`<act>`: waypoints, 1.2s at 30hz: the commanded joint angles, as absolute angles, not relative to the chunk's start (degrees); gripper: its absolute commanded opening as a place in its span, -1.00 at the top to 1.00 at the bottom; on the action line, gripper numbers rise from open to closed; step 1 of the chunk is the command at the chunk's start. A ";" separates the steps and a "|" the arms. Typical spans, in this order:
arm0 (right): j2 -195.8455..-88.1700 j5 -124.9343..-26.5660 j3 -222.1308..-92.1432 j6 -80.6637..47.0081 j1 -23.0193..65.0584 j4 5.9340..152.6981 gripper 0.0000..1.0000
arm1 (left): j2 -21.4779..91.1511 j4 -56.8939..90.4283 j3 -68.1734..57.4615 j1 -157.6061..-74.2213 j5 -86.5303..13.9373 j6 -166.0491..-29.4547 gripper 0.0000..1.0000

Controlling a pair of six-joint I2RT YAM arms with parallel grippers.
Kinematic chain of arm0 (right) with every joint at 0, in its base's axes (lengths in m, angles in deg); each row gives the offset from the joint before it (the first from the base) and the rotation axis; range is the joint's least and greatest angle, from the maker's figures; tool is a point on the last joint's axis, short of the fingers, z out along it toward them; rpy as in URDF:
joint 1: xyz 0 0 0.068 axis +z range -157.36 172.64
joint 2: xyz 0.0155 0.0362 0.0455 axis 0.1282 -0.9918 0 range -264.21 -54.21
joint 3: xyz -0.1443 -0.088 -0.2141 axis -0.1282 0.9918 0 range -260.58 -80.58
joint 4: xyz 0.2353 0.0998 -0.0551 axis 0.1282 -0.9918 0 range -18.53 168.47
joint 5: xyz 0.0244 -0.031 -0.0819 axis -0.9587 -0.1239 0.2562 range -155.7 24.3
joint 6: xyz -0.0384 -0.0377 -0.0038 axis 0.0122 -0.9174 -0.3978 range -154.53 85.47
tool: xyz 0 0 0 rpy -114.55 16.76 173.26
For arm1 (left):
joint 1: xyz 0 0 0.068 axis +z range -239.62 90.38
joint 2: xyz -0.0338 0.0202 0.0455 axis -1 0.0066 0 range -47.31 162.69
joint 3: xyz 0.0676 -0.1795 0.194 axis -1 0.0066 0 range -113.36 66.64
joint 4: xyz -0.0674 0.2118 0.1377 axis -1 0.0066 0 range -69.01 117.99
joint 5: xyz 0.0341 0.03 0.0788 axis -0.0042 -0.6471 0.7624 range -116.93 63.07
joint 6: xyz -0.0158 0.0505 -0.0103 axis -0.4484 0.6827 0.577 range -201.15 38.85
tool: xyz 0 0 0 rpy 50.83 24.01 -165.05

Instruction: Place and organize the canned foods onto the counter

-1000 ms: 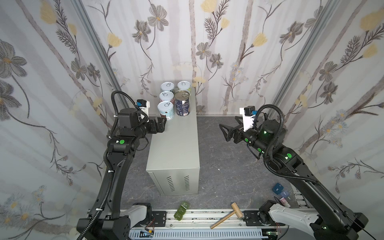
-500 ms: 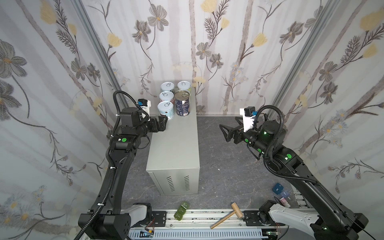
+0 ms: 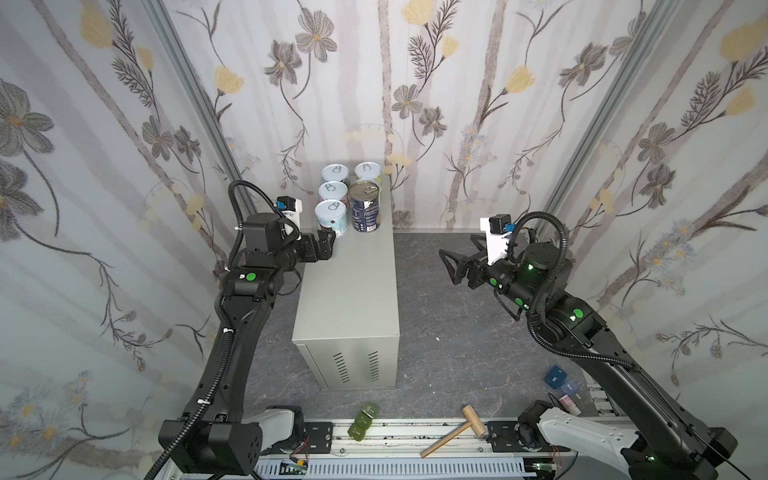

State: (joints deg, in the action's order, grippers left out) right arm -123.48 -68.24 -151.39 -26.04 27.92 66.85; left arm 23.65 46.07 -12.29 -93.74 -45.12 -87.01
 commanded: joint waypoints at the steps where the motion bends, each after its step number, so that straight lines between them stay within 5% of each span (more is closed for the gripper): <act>1: -123.30 -67.74 -151.14 -25.83 27.93 69.68 -0.99 | 24.10 43.33 -12.85 -93.75 -44.15 -87.06 -1.00; 15: -123.50 -70.94 -150.57 -27.48 28.03 69.83 -0.99 | 19.32 45.65 -12.73 -93.76 -46.40 -86.92 -1.00; 21: -123.67 -74.30 -150.74 -29.34 28.14 69.09 -0.99 | 14.66 52.14 -13.18 -93.19 -39.85 -85.52 -1.00; 29: -124.45 -59.06 -149.07 -28.09 27.20 66.77 -0.99 | 13.16 58.80 -13.57 -89.00 -26.95 -88.02 -1.00; 36: -126.75 -51.95 -141.92 -28.28 17.56 68.25 -0.99 | 15.30 55.25 -6.15 -77.86 -21.46 -92.42 -1.00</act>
